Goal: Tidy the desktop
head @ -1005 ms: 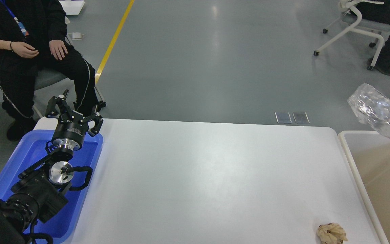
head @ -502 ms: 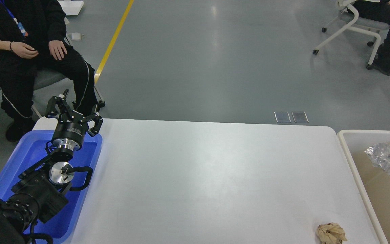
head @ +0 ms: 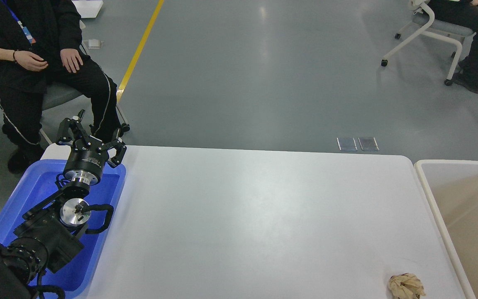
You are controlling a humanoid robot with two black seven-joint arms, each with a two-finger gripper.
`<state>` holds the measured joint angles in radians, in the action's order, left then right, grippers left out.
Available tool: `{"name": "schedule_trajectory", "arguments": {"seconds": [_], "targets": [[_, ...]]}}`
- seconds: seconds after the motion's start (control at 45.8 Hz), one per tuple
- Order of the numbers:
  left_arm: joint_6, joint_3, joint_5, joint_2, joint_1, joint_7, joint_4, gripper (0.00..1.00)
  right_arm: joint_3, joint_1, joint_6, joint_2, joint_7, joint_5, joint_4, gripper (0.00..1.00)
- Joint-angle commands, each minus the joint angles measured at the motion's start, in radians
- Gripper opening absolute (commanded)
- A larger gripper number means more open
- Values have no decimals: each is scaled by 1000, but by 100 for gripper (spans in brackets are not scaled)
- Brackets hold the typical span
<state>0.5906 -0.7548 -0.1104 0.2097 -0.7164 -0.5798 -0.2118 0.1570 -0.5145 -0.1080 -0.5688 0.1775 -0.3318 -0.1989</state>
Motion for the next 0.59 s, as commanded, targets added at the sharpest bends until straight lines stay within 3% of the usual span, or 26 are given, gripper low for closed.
{"name": "schedule_trajectory", "arguments": {"seconds": [0.0,0.393,0.415,0.481,0.502,0.568], "targets": [[0,0,0,0,0,0,0,100,-30,18,-12,47,-15,-9,65,0],[0,0,0,0,0,0,0,100,-28,18,-10,46,-12,-7,73,0],[0,0,0,0,0,0,0,100,-28,18,-12,46,-12,-7,73,8],[0,0,0,0,0,0,-1,100,-30,13,-21,49,-12,-9,93,91],[0,0,0,0,0,0,0,100,-30,14,-24,52,-13,-9,108,100],[0,0,0,0,0,0,0,100,-30,10,-18,55,-12,-4,133,100]]}}
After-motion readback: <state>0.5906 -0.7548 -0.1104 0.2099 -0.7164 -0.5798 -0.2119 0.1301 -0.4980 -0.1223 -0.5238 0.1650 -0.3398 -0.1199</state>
